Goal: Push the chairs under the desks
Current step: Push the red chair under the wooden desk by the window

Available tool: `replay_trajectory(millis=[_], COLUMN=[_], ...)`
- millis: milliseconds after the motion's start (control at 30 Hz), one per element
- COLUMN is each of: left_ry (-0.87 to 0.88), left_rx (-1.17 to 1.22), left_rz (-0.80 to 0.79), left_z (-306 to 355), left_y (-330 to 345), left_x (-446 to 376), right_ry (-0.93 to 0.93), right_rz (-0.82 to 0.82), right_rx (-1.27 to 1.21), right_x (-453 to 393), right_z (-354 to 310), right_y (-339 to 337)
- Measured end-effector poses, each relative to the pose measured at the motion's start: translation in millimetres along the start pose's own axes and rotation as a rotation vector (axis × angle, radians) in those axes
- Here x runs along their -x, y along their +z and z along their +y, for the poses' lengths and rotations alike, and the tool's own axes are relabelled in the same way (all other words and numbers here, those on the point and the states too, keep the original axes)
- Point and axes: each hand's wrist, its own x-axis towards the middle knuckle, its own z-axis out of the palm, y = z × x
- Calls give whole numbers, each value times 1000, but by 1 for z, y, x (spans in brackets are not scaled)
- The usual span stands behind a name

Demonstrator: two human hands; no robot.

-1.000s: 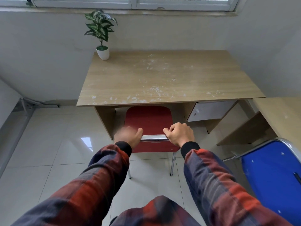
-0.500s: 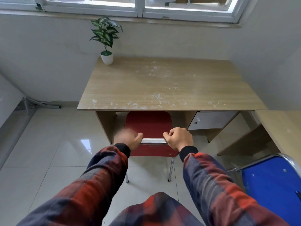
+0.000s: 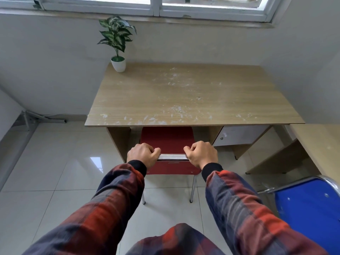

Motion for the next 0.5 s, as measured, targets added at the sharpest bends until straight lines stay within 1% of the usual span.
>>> replay_trajectory(millis=[67,233,367,500], left_ry=[-15,-61,-57,-58], left_rx=[7,34,35,48], left_rz=[-9,-119,-94,-114], left_z=[0,-16,-14,-16], left_y=[-4,-17,-12,-14], left_x=[-9,-27,-19,-22], right_ry=[4,4,11,-2], right_rz=[-5,-53,-57,-71], right_rx=[0,0,-16,-22], right_x=[-5,-9,-7,-10], right_z=[-7,-28,-20,-21], right_y=[-2,4,6,6])
